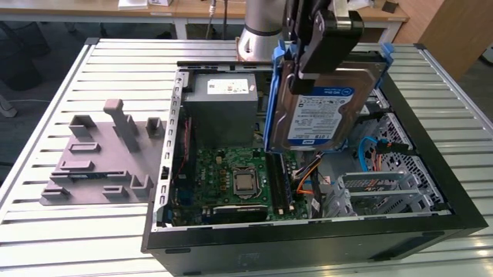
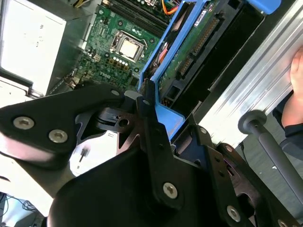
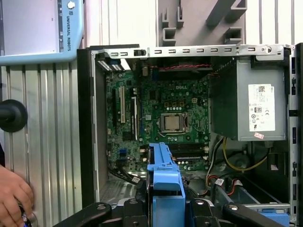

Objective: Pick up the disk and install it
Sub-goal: 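Pick up the disk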

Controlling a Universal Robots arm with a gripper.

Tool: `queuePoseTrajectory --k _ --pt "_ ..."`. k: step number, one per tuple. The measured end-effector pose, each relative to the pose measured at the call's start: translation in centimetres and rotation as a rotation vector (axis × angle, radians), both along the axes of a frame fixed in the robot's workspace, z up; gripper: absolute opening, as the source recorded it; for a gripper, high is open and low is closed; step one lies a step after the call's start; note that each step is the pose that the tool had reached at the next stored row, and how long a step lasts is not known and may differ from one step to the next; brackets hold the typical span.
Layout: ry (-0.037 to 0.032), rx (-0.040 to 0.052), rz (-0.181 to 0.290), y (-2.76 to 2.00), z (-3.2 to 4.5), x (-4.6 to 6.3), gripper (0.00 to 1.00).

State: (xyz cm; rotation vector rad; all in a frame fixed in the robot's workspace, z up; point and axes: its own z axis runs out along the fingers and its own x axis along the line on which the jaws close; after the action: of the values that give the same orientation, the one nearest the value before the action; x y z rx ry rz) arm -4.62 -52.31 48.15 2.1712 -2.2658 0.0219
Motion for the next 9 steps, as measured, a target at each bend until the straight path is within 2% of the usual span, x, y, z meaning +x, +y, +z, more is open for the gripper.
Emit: queuePoseTrajectory --k 2,9 --pt "0.0000 0.0001 0.000 -0.19 -0.05 0.1 0.36" --pt "0.0000 0.0000 0.000 -0.42 -0.26 1.0 0.36"
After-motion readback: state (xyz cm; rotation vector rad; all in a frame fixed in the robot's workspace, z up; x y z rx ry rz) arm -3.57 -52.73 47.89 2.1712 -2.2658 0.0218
